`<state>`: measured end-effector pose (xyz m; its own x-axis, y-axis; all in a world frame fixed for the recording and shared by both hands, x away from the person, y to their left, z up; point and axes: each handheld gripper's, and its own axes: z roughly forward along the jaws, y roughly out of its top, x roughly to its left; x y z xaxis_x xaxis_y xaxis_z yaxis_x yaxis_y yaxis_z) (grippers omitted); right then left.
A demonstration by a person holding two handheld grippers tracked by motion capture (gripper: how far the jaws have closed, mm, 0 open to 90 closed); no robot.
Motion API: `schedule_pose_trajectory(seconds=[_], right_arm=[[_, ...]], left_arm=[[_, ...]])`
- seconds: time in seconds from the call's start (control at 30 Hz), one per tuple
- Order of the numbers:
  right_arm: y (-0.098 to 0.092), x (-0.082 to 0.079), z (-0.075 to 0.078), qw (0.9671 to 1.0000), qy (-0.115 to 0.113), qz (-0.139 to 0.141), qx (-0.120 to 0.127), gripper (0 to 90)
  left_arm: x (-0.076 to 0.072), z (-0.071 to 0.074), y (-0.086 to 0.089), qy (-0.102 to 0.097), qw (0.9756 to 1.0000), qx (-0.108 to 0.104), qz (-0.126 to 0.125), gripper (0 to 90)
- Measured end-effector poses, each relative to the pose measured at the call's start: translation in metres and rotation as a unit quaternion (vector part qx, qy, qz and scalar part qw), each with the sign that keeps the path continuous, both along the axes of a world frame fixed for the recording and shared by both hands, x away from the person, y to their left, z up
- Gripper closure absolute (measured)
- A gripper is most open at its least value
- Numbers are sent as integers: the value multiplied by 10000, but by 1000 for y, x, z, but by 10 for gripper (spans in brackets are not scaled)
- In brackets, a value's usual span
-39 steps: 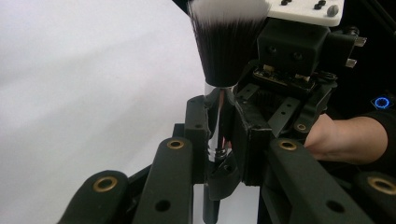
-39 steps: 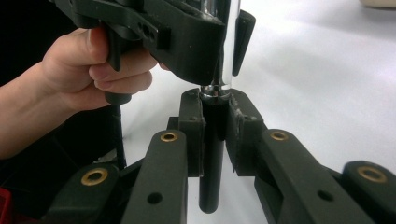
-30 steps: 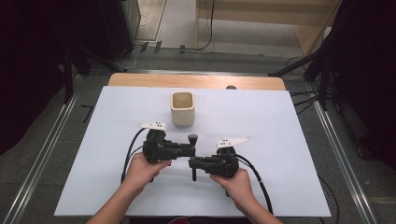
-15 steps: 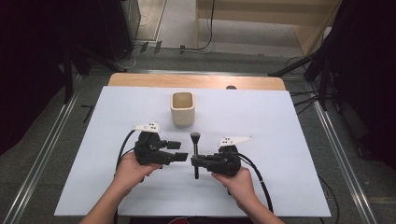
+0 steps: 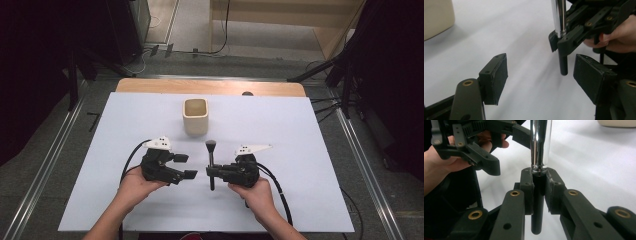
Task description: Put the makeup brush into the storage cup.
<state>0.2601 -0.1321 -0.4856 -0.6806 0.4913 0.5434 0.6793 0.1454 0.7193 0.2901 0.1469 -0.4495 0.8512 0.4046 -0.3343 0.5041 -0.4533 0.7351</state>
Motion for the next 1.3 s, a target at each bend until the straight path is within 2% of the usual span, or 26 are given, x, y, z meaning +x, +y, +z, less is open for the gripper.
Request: schedule_pose_trajectory(seconds=[0.1, 0.27, 0.4, 0.6, 0.67, 0.93, 1.07, 1.3], right_arm=[[0, 1, 1, 10000, -20, -7, -37, 799], [1, 1, 2, 9999, -75, 9, -100, 800], [1, 2, 3, 9999, -81, -5, -117, 799], [0, 2, 4, 9997, -160, -33, -186, 799], [0, 3, 4, 9996, -168, -39, -214, 799], [0, 5, 3, 9995, -174, -88, -267, 799], [-1, 5, 3, 9993, -201, -128, -298, 799], [-4, 10, 3, 9994, -131, -244, -219, 799]], left_arm=[[-2, -1, 5, -65, 9999, 102, 40, 284], [-6, -4, 13, -350, 9986, 383, 41, 264], [-10, -6, 17, -616, 9961, 627, -15, 254], [-14, -7, 24, -780, 9936, 813, -4, 242], [-15, -7, 27, -781, 9931, 873, 29, 235], [-20, -8, 45, -739, 9939, 794, 189, 232], [-22, -7, 51, -763, 9934, 811, 256, 233], [-23, -10, 60, -685, 9936, 828, 340, 233]])
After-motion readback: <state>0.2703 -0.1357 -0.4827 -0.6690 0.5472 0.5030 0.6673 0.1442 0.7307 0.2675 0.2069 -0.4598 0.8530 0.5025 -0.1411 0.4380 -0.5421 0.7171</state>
